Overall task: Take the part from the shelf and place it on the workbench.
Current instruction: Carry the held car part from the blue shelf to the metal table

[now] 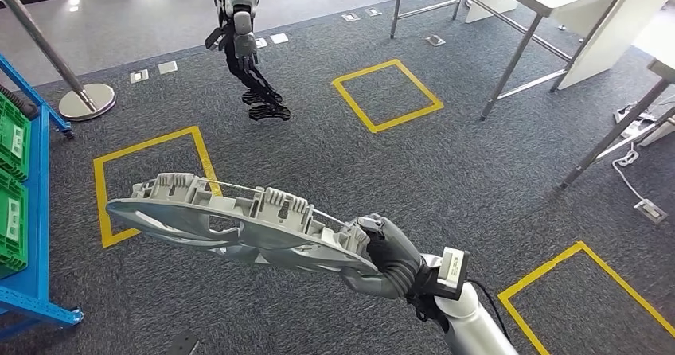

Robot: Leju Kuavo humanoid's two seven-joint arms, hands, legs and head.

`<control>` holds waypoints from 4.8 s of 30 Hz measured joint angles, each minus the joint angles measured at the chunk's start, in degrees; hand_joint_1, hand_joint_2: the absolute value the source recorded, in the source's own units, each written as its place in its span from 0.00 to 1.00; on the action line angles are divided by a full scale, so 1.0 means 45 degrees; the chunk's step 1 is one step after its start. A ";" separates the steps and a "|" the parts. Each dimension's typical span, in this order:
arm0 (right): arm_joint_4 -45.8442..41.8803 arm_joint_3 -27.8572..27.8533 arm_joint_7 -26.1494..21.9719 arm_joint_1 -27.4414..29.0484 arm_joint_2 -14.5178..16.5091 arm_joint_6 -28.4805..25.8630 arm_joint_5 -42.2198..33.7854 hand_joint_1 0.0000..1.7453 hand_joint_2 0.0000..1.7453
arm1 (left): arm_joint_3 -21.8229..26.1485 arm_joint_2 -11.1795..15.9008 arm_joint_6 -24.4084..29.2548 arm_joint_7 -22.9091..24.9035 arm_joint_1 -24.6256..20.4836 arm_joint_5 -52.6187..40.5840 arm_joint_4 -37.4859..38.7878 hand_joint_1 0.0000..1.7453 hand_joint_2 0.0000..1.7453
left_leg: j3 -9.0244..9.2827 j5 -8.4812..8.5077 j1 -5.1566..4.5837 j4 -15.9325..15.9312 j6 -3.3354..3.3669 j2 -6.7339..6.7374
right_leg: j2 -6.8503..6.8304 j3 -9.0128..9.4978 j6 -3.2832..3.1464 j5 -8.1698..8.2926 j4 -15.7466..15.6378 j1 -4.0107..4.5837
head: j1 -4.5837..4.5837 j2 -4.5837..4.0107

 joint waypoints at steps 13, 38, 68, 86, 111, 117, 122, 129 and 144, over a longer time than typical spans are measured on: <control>-0.0033 0.0025 -0.0028 0.0254 0.0032 -0.0277 0.0154 1.00 1.00 | -0.0049 -0.0019 0.0011 0.0002 0.0038 0.0018 0.0005 0.00 1.00 | 0.0225 -0.0301 -0.0168 0.0004 -0.0269 0.1651 | -0.0959 0.0723 -0.0636 0.0567 -0.1311 0.0303 | 0.0110 0.0000; -0.0061 0.0041 -0.0015 0.0244 0.0211 -0.0518 0.0328 1.00 1.00 | -0.0238 -0.0002 -0.0239 0.0363 0.0007 -0.0005 0.0006 0.00 1.00 | 0.0098 -0.0147 -0.0081 0.0010 -0.0008 0.1187 | -0.1004 0.0038 -0.0143 0.0324 0.0005 0.0096 | 0.0142 0.0000; 0.0074 0.0056 -0.0013 0.0194 0.0274 -0.0786 0.0443 1.00 1.00 | -0.0438 -0.0125 0.0256 0.0361 -0.0014 -0.0132 0.0007 0.00 1.00 | -0.0048 -0.0005 -0.0039 0.0078 0.0089 0.0744 | -0.0534 -0.0282 -0.0113 0.0053 0.0749 0.0020 | 0.0146 0.0000; 0.0046 0.0061 0.0049 -0.0125 0.0408 -0.0919 0.0495 1.00 1.00 | -0.0436 -0.0155 0.0368 0.0354 -0.0042 -0.0333 -0.0001 0.00 1.00 | -0.0520 0.0380 0.0095 0.0317 -0.0551 -0.0226 | -0.0074 0.0960 -0.0374 0.0176 -0.1059 0.0023 | -0.0117 0.0000; 0.0141 0.0090 0.0166 -0.0455 0.0474 -0.1229 0.0697 1.00 1.00 | -0.0429 -0.0180 0.0373 0.0398 -0.0175 -0.0379 -0.0005 0.00 1.00 | -0.1767 -0.1307 -0.0040 0.3395 -0.0555 0.0315 | -0.0436 0.0929 -0.0747 0.0544 -0.1406 0.0036 | -0.0066 0.0000; 0.0233 0.0090 0.0249 -0.0404 0.0493 -0.1585 0.0574 1.00 1.00 | -0.0423 -0.0120 0.0442 0.0265 -0.0041 -0.0184 -0.0001 0.00 1.00 | -0.0479 0.0460 -0.0001 0.0101 -0.0449 0.0211 | -0.0220 0.1053 -0.0418 0.0208 -0.1153 0.0062 | -0.0158 0.0000; 0.0228 0.0100 0.0215 -0.0611 0.0536 -0.1656 0.0345 1.00 1.00 | -0.0432 -0.0134 0.0495 0.0311 -0.0020 -0.0138 0.0004 0.00 1.00 | -0.0386 0.0390 0.0016 0.0034 -0.0019 0.0230 | -0.0327 0.0728 -0.0073 -0.0245 -0.0399 0.0010 | -0.0063 0.0000; 0.0228 0.0120 0.0433 -0.0553 0.0522 -0.1708 0.0134 1.00 1.00 | -0.0435 -0.0132 0.0523 0.0232 0.0086 -0.0086 0.0010 0.00 1.00 | -0.0128 0.0155 -0.0005 0.0032 0.0031 0.0267 | -0.0443 -0.0430 -0.0083 0.0014 0.0993 -0.0009 | 0.0090 0.0000; 0.0341 0.1013 0.0007 -0.0740 0.0703 -0.0042 0.0053 1.00 1.00 | -0.0433 -0.0148 0.0441 0.0460 -0.0085 -0.0589 0.0000 0.00 1.00 | -0.1533 -0.0166 -0.0002 0.2250 -0.0632 0.0280 | -0.0384 0.1122 -0.0788 0.0299 -0.1282 0.0114 | -0.0089 0.0000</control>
